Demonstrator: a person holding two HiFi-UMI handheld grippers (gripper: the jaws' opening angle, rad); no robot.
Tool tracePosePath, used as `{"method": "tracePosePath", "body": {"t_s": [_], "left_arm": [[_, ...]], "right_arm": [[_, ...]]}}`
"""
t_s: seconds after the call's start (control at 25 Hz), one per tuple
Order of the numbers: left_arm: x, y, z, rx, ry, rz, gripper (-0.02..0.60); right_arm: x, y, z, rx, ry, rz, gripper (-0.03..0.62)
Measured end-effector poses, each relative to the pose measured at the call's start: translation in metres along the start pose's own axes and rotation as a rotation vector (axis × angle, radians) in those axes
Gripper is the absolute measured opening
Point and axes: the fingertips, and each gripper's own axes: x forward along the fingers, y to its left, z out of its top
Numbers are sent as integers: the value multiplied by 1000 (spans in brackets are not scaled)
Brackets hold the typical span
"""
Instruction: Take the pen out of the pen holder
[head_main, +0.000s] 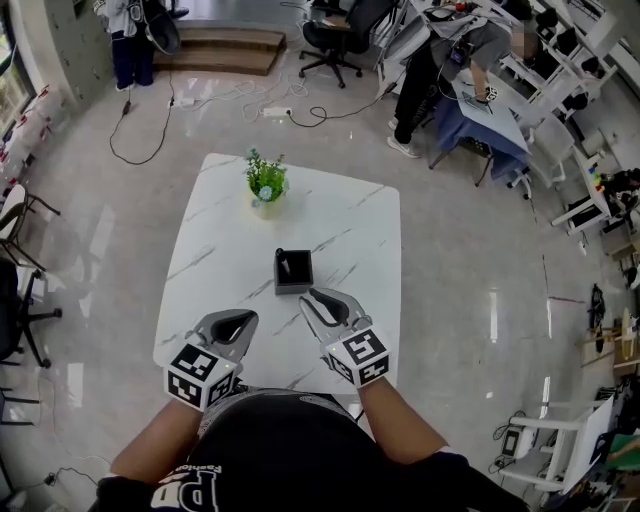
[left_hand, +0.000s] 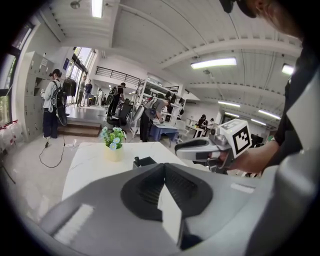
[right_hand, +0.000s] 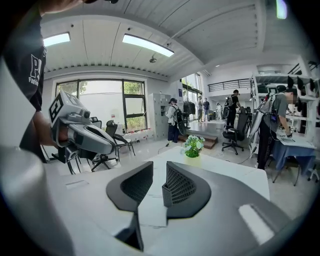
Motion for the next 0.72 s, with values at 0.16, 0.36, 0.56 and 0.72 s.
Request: {"method": "tracePosePath", "body": {"t_s": [0.16,0.36,0.56,0.72], "left_arm": [[-8,8,-4,-23,-2,27,57],[-18,22,-11,-54,-2,64,57],[-30,31,-20,-76,-4,97,57],[-40,37,-23,-91,-2,119,57]], "right_arm": [[25,-10,2,-19,26,1,71],[58,-21,0,-31,57,2,71],[86,-26,-5,-59,95,8,71],[106,-32,-11,-69,135,2,71]]}}
